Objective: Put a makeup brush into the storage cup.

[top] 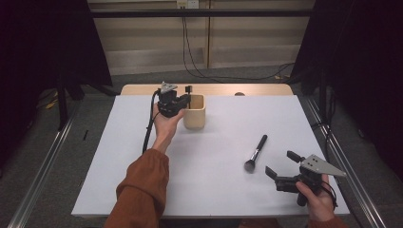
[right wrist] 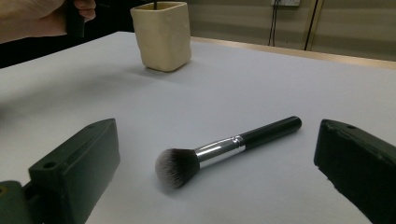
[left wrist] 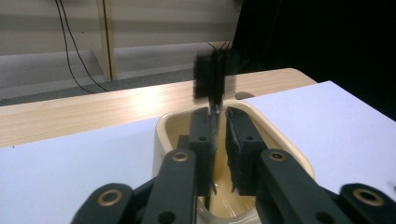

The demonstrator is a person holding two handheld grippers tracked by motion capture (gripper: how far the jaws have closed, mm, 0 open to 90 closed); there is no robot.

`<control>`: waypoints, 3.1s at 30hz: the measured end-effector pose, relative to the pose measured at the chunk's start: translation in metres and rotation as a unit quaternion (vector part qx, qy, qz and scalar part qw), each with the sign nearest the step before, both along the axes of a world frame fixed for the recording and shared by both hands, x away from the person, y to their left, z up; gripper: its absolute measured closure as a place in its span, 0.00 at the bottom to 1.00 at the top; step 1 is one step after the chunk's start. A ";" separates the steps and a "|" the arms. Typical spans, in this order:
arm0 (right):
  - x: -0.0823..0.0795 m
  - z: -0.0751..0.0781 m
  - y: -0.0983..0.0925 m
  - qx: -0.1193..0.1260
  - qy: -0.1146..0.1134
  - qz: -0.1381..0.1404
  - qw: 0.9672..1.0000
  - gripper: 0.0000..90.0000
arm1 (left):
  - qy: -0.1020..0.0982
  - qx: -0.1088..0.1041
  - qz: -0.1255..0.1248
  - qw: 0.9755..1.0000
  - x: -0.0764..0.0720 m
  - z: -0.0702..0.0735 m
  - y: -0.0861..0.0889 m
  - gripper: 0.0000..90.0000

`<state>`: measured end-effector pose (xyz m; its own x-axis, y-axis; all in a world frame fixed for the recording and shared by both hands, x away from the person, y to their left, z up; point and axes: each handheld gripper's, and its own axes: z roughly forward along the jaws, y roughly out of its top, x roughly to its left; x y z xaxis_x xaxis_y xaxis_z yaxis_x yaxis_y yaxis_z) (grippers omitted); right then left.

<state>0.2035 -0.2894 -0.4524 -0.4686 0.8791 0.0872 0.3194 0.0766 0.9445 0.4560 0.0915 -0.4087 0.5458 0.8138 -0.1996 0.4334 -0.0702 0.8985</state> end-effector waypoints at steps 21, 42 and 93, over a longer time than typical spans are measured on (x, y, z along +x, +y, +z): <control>0.001 0.000 0.000 0.000 0.000 -0.003 1.000 0.00 | -0.015 -0.012 -0.020 1.000 -0.011 0.005 0.008 0.06; 0.000 0.000 0.000 -0.003 0.000 -0.005 1.000 0.00 | -0.079 -0.039 -0.023 0.996 -0.033 0.006 0.036 0.08; 0.002 0.000 0.001 -0.005 0.001 -0.009 1.000 0.00 | -0.098 -0.004 0.007 0.995 -0.155 0.001 0.134 0.04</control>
<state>0.2053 -0.2885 -0.4520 -0.4520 0.8885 0.0796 0.3222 0.0794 0.9434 0.3011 0.2253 -0.4078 0.5637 0.8203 -0.0964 0.2508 -0.0588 0.9663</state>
